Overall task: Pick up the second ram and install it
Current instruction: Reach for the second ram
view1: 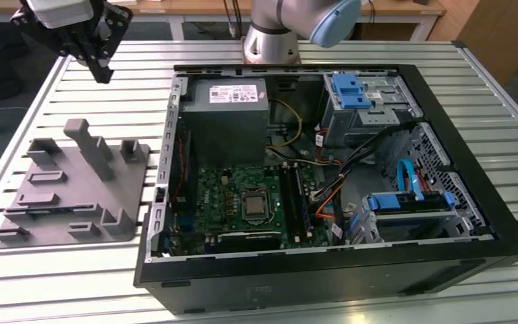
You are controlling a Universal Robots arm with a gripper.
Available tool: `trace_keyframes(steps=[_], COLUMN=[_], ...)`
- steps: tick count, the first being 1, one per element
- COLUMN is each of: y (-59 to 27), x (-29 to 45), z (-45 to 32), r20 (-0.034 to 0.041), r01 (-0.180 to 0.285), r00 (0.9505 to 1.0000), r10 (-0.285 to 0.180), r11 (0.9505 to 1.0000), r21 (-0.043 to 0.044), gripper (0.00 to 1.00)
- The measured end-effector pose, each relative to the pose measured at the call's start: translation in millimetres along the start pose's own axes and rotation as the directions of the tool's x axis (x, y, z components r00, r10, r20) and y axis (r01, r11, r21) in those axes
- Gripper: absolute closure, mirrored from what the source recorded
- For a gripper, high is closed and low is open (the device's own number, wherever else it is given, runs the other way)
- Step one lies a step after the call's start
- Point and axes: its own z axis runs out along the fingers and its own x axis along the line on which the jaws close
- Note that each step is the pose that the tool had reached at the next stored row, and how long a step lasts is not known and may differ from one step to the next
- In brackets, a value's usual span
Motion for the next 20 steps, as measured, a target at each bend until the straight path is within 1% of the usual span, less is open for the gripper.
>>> trace_keyframes(steps=[8, 20], y=[-1.7, -3.9], x=[22.2, 51.2], z=[-0.4, -1.0], r20=[0.0, 0.0], r01=[0.0, 0.0], r00=[1.0, 1.0], r10=[0.0, 0.0], r11=[1.0, 1.0], r21=[0.0, 0.0], gripper=[0.9, 0.9])
